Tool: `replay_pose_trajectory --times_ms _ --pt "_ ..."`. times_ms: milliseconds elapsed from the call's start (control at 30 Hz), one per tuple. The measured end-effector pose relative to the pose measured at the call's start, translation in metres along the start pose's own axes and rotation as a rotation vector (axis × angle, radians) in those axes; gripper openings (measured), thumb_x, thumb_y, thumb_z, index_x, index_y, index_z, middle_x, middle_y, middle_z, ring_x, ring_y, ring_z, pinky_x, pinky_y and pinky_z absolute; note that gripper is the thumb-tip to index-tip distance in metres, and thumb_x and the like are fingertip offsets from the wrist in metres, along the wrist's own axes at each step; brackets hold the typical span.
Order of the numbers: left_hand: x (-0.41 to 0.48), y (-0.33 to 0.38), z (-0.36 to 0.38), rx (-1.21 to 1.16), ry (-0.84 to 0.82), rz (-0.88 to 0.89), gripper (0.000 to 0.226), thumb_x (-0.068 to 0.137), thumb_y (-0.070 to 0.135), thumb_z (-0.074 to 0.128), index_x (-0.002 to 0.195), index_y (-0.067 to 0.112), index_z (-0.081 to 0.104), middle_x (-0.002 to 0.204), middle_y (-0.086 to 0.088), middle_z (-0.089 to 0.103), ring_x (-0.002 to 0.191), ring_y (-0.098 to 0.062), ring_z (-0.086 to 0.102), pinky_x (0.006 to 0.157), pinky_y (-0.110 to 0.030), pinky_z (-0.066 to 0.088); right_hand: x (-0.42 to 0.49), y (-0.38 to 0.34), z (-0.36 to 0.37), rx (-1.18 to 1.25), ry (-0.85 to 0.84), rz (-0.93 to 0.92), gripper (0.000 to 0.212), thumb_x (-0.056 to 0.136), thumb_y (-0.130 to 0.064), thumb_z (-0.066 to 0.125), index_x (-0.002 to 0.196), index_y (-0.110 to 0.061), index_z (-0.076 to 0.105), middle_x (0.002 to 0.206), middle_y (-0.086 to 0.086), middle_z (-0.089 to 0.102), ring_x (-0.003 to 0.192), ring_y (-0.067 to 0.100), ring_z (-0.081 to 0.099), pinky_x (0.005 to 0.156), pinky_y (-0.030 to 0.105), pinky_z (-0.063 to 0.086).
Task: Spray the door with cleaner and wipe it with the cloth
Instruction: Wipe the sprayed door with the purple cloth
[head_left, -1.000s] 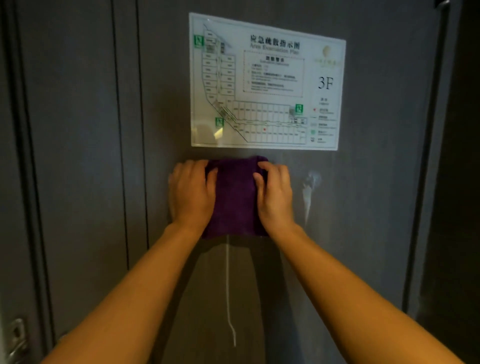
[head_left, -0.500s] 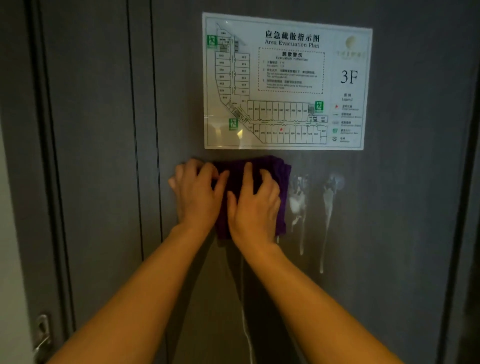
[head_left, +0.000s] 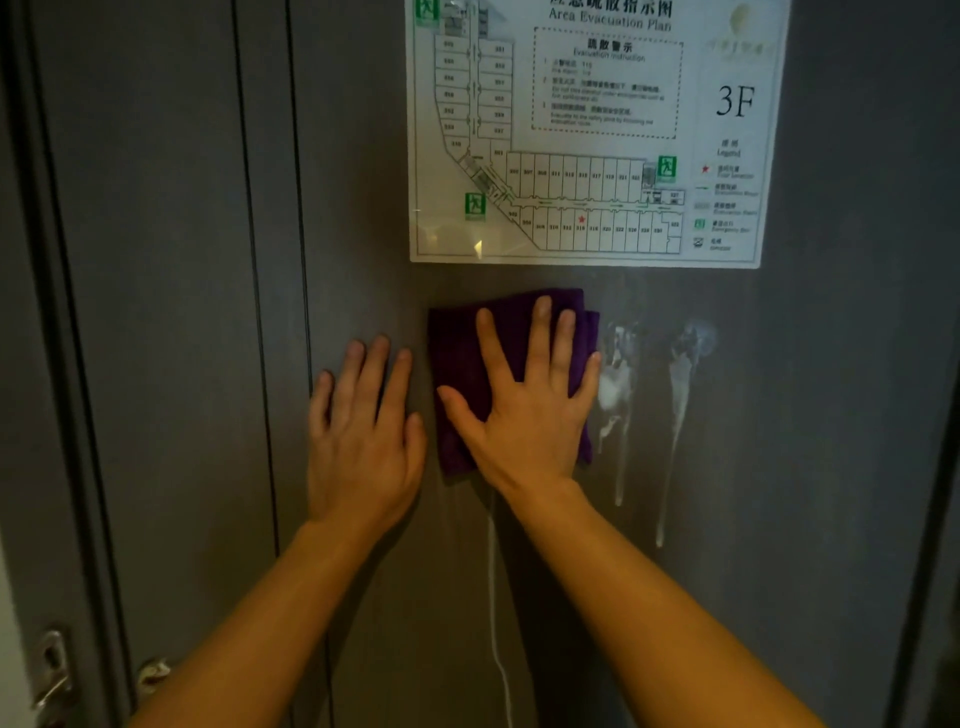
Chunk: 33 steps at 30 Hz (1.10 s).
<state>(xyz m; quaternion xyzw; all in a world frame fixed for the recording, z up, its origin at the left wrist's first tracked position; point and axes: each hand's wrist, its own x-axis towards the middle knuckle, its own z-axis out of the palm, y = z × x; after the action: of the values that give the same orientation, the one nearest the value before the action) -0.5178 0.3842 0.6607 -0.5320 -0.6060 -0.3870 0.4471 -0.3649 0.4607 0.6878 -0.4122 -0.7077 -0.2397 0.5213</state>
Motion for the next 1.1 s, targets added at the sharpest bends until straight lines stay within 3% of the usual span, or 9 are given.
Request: replay_pose_trajectory --times_ms 367,567,700,833,967,1100 --pt "-0.025 0.009 0.009 0.067 -0.076 -0.048 0.069 0.099 0.041 0.034 0.16 0.016 0.014 0.169 -0.009 0.012 0.157 -0.024 0.002 0.125 -0.054 0.003 -0.084 0.019 0.03 0.018 -0.02 -0.029 0.074 0.101 -0.047 0.038 0.159 -0.026 -0.001 0.168 0.008 0.0 0.157 0.024 -0.007 0.125 0.046 0.005" --pt "-0.039 0.016 0.011 0.115 -0.148 -0.049 0.071 0.1 0.045 0.033 0.161 0.016 0.01 0.169 -0.009 0.005 0.157 -0.024 -0.003 0.124 -0.056 0.005 -0.129 0.058 0.026 0.192 -0.1 -0.124 0.062 0.103 -0.039 0.037 0.16 -0.023 0.018 0.168 0.003 0.012 0.158 0.019 0.003 0.119 0.047 0.021" --pt "-0.039 0.017 0.014 0.163 -0.16 -0.052 0.074 0.098 0.05 0.033 0.16 0.015 0.01 0.169 -0.01 0.004 0.156 -0.026 -0.002 0.124 -0.057 0.003 -0.088 0.071 -0.01 0.336 0.08 -0.001 0.06 0.102 -0.037 0.036 0.158 -0.016 0.024 0.166 0.007 0.017 0.155 0.025 0.015 0.113 0.046 0.028" --pt "-0.039 0.018 0.017 0.178 -0.135 -0.046 0.075 0.097 0.051 0.033 0.159 0.014 0.013 0.168 -0.011 0.006 0.156 -0.026 -0.001 0.124 -0.055 -0.001 -0.004 0.074 -0.053 0.248 0.216 0.055 0.06 0.103 -0.04 0.034 0.158 -0.018 0.028 0.168 0.01 0.017 0.156 0.026 0.013 0.119 0.044 0.021" --pt "-0.039 0.018 0.016 0.181 -0.125 -0.051 0.075 0.097 0.051 0.032 0.159 0.014 0.012 0.168 -0.011 0.006 0.156 -0.026 0.0 0.124 -0.051 -0.008 0.05 0.077 -0.055 0.069 0.119 0.081 0.061 0.104 -0.052 0.03 0.16 -0.029 0.019 0.171 0.007 0.009 0.158 0.023 0.002 0.123 0.051 0.017" --pt "-0.039 0.019 0.017 0.177 -0.109 -0.054 0.076 0.096 0.05 0.034 0.16 0.014 0.012 0.168 -0.011 0.004 0.156 -0.026 0.0 0.124 -0.05 -0.012 0.04 0.08 -0.028 -0.019 0.046 0.092 0.068 0.101 -0.062 0.031 0.16 -0.039 0.007 0.171 0.007 -0.002 0.157 0.027 -0.005 0.122 0.058 0.012"
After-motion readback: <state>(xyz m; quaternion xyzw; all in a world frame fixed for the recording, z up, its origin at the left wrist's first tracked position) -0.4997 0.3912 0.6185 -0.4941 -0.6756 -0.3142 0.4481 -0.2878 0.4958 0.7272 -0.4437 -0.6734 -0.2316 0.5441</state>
